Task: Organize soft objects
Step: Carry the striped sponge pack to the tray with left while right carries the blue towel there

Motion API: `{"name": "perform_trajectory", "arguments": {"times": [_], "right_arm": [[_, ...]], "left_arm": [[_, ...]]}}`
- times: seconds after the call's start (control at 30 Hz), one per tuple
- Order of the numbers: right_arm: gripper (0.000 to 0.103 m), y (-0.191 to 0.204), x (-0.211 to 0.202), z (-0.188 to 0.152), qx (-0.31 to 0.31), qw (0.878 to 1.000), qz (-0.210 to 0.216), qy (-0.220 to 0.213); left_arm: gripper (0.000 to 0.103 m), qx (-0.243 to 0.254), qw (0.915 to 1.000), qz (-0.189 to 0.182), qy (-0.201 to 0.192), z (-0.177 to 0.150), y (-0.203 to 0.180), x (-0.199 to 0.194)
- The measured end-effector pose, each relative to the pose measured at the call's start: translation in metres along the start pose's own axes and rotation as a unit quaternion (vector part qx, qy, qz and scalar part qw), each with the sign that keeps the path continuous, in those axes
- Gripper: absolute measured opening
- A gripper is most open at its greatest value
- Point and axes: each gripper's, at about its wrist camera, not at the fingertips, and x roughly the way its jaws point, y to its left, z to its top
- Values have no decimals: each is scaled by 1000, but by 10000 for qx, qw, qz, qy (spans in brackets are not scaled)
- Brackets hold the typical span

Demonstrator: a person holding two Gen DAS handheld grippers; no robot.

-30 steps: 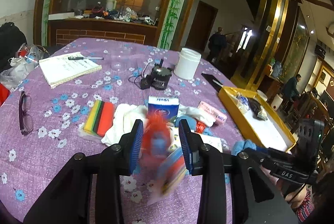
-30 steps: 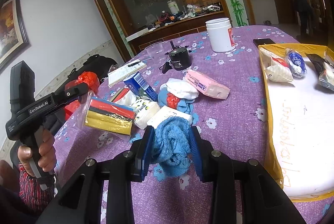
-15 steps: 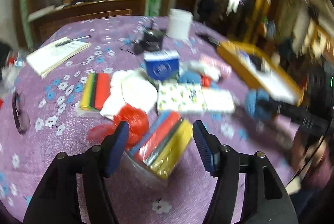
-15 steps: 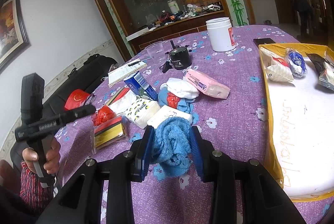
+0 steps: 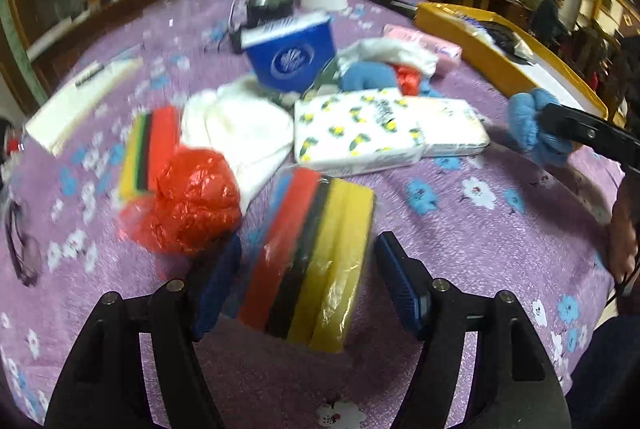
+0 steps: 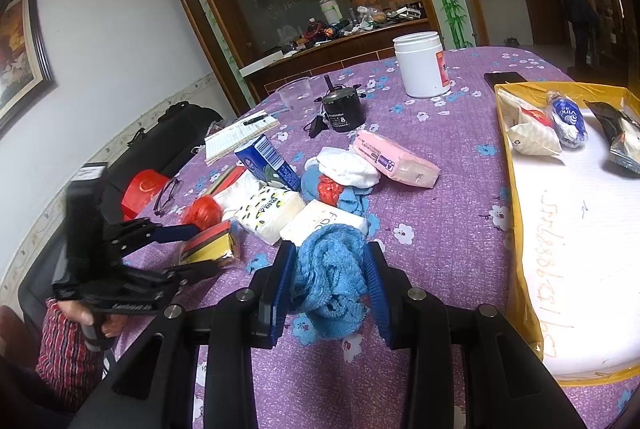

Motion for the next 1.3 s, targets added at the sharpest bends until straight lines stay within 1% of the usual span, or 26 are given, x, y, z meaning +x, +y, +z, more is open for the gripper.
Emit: {"name": "perform_trajectory", "arguments": {"times": [0.07, 0.1, 0.13, 0.17, 0.27, 0.4, 0.6, 0.73, 0.83, 1.0, 1.1, 1.2, 1.3], "right_arm": [[38, 0, 0, 0, 4, 10000, -1, 1], [38, 0, 0, 0, 11, 10000, -1, -1], [38, 0, 0, 0, 15, 10000, 8, 4], [38, 0, 0, 0, 20, 10000, 16, 12], [38, -1, 0, 0, 19, 10000, 21, 12], [38, 0, 0, 0, 24, 10000, 5, 3], [38, -1, 1, 0, 36, 10000, 13, -17], [38, -1, 0, 0, 43, 10000, 29, -41], [37, -2, -2, 0, 88, 9999, 30, -97], [37, -9, -6, 0, 270, 9995, 12, -185], [37, -14, -11, 1, 393, 9989, 49, -245], [37, -25, -16, 2, 553, 9980, -93, -276], [37, -41, -27, 5, 817, 9958, -74, -395]], "left_arm": [[69, 88, 9999, 71, 12, -3, -4, -2], [67, 93, 9999, 74, 11, -5, -6, -4], [58, 39, 10000, 19, 25, -6, -7, -5], [45, -12, 10000, -50, 23, -8, -8, -6], [44, -122, 9999, 17, -24, -8, -11, -9], [44, -242, 9996, 5, -160, -4, -16, -14], [44, -469, 9950, -399, -783, 11, -33, -35], [44, -376, 9920, -582, -1054, 19, -54, -41], [44, -365, 9900, -760, -1132, 26, -67, -44], [44, -173, 9903, -797, -1123, 32, -84, -48], [44, -105, 9900, -879, -1102, 38, -92, -49], [44, 0, 9894, -923, -1123, 45, -103, -51], [44, 119, 9887, -964, -1139, 51, -116, -52]]}}
